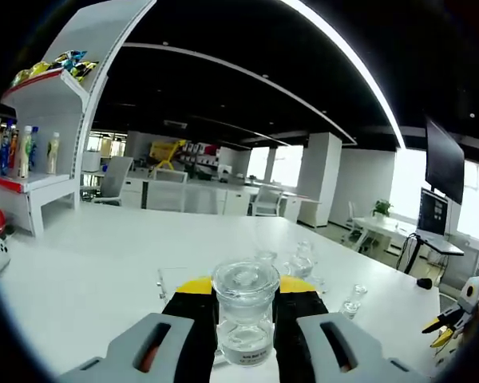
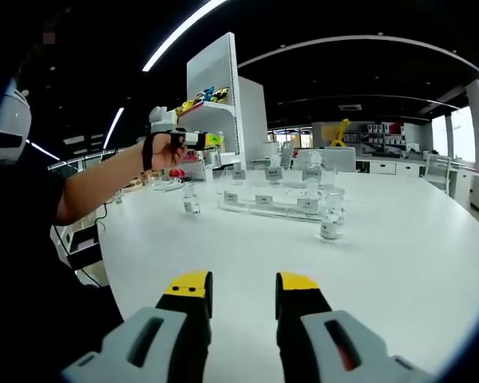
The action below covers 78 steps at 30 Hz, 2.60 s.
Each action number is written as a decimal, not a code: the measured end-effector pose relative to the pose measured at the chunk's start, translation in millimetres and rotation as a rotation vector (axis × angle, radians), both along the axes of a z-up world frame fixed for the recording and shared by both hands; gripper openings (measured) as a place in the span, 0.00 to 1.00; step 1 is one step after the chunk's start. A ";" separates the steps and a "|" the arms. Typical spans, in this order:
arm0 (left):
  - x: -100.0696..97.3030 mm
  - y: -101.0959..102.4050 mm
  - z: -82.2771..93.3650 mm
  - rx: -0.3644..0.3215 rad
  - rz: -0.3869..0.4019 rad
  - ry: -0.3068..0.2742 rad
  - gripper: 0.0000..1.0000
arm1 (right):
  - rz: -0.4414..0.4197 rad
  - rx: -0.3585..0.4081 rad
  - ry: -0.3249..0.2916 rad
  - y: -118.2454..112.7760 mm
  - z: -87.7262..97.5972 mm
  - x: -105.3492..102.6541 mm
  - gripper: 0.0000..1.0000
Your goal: Identify the label on the chemical reagent bottle, grasp the chemical reagent bottle, and place it in the designated position on the reagent rack
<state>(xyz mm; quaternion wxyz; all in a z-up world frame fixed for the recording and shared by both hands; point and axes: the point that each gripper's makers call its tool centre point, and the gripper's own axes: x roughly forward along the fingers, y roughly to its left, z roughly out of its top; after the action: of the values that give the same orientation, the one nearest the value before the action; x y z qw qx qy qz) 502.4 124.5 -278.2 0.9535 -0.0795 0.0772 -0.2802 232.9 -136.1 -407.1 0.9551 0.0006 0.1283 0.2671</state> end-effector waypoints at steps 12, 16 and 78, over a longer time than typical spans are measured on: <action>19.7 -7.7 0.5 0.042 0.007 0.008 0.26 | -0.009 -0.003 0.008 -1.8 -1.9 -2.6 0.31; 25.7 -11.8 -0.3 0.059 0.012 0.011 0.26 | -0.013 -0.003 0.012 -2.7 -3.5 -3.3 0.31; 134.3 -17.8 -21.4 0.198 0.069 0.025 0.26 | -0.029 0.003 0.061 -6.9 -18.9 4.4 0.31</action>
<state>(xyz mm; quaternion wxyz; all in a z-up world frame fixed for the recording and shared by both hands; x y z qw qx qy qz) 636.7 106.7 -299.6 0.9648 0.0090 0.1137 -0.2371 237.3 -143.0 -426.0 0.9544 0.0119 0.1572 0.2534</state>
